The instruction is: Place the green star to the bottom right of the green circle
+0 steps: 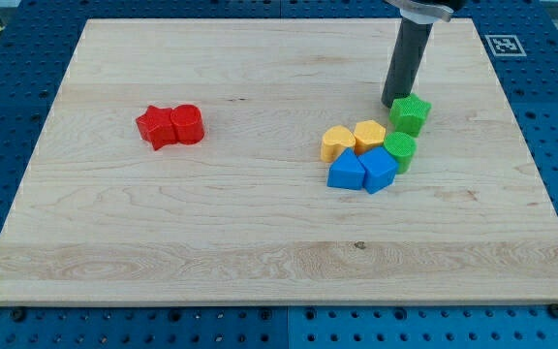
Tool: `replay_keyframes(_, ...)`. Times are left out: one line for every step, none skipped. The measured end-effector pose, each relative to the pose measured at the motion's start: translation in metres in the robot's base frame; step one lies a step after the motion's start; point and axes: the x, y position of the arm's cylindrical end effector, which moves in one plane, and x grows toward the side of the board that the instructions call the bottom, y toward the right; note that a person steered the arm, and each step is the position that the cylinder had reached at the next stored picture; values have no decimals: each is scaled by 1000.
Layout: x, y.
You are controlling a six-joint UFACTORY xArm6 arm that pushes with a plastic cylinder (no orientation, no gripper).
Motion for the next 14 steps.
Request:
replay_keyframes(0,0)
replay_keyframes(0,12)
replay_keyframes(0,36)
replay_keyframes(0,38)
replay_keyframes(0,39)
replay_keyframes(16,45)
replay_keyframes(11,45)
replay_keyframes(-18,7)
replay_keyframes(10,-31)
replay_keyframes(19,-21)
replay_keyframes(56,6)
replay_keyframes(71,13)
replay_keyframes(57,28)
replay_keyframes(44,46)
